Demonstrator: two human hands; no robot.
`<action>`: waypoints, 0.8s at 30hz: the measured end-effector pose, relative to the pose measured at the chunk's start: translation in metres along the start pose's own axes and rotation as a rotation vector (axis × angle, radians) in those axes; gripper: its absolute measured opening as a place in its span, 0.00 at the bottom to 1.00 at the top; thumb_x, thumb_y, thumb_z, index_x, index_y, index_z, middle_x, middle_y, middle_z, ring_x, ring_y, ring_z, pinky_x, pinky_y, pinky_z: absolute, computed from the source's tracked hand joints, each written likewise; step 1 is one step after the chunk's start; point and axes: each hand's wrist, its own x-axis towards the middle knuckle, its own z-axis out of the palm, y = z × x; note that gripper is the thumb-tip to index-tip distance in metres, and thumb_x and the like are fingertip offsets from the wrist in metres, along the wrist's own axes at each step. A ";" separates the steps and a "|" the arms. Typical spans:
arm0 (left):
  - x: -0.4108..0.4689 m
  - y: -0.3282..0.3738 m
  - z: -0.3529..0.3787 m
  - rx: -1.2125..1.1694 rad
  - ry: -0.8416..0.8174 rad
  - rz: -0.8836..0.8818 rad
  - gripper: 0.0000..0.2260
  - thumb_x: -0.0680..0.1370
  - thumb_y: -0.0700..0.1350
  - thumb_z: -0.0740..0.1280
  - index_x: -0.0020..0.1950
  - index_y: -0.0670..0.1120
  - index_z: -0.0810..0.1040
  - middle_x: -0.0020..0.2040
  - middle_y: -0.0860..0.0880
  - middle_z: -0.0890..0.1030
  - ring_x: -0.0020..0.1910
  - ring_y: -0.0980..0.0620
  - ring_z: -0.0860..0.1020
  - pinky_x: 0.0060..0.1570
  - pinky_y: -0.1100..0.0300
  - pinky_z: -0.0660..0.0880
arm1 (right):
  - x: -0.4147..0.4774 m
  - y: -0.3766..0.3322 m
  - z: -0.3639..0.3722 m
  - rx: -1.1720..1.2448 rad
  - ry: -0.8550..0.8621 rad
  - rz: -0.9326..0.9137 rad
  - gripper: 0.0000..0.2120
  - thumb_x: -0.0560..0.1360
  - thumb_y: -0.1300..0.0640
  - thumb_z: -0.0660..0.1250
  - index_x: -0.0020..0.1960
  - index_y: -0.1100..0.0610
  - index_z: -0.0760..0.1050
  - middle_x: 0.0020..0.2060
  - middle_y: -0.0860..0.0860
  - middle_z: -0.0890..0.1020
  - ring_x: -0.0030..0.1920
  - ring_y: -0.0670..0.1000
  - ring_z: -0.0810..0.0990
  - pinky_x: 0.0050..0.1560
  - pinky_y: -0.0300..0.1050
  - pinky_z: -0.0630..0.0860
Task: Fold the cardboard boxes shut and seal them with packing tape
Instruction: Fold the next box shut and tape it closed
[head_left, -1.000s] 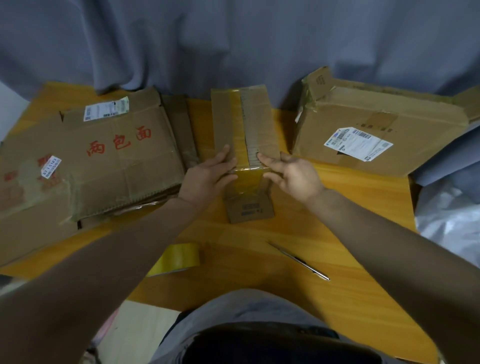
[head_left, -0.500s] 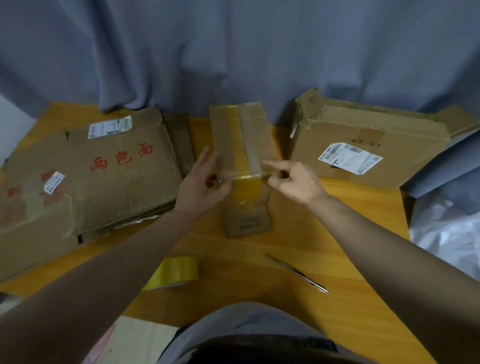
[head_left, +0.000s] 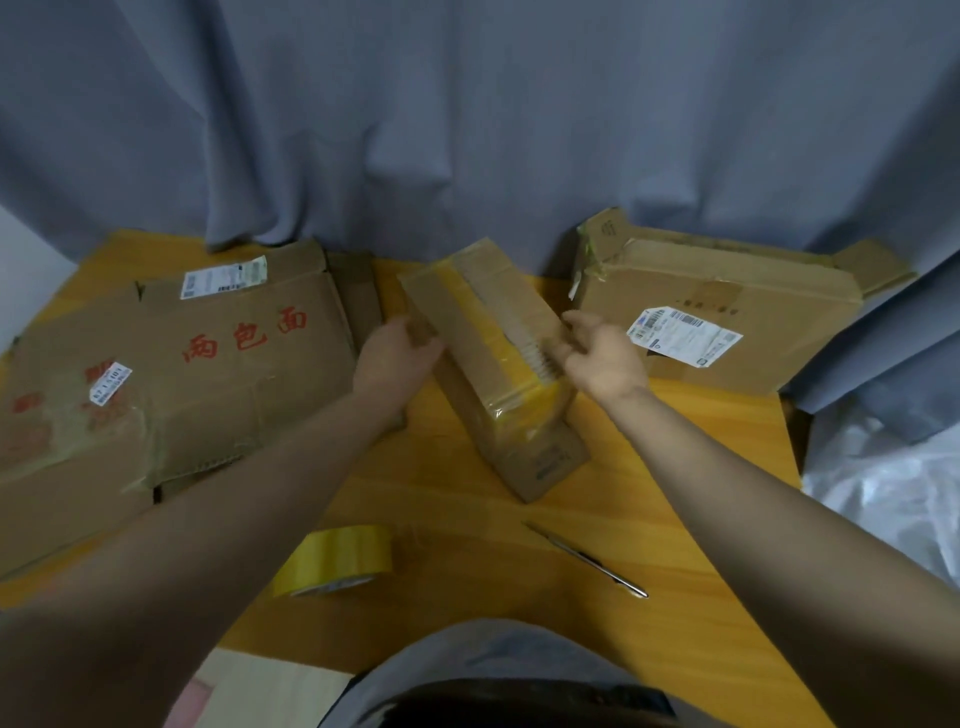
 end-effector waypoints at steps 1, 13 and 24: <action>0.013 0.000 -0.003 0.047 0.008 0.048 0.23 0.76 0.53 0.66 0.67 0.43 0.71 0.63 0.42 0.75 0.63 0.42 0.73 0.57 0.56 0.70 | -0.007 -0.007 0.000 -0.097 -0.088 0.000 0.35 0.72 0.38 0.67 0.74 0.51 0.63 0.73 0.59 0.62 0.73 0.59 0.61 0.71 0.54 0.63; 0.063 0.014 -0.011 0.008 -0.254 0.000 0.36 0.75 0.53 0.70 0.75 0.40 0.58 0.72 0.43 0.66 0.69 0.44 0.67 0.63 0.56 0.67 | -0.041 -0.011 0.018 -0.034 -0.361 0.165 0.53 0.68 0.44 0.74 0.77 0.42 0.38 0.70 0.52 0.23 0.75 0.60 0.35 0.74 0.52 0.50; 0.054 0.007 -0.035 -0.120 -0.207 -0.046 0.21 0.71 0.54 0.73 0.53 0.38 0.80 0.45 0.43 0.81 0.46 0.45 0.80 0.35 0.63 0.74 | -0.071 0.000 0.015 0.164 -0.107 0.186 0.40 0.71 0.53 0.71 0.75 0.38 0.53 0.74 0.55 0.30 0.75 0.60 0.53 0.70 0.47 0.61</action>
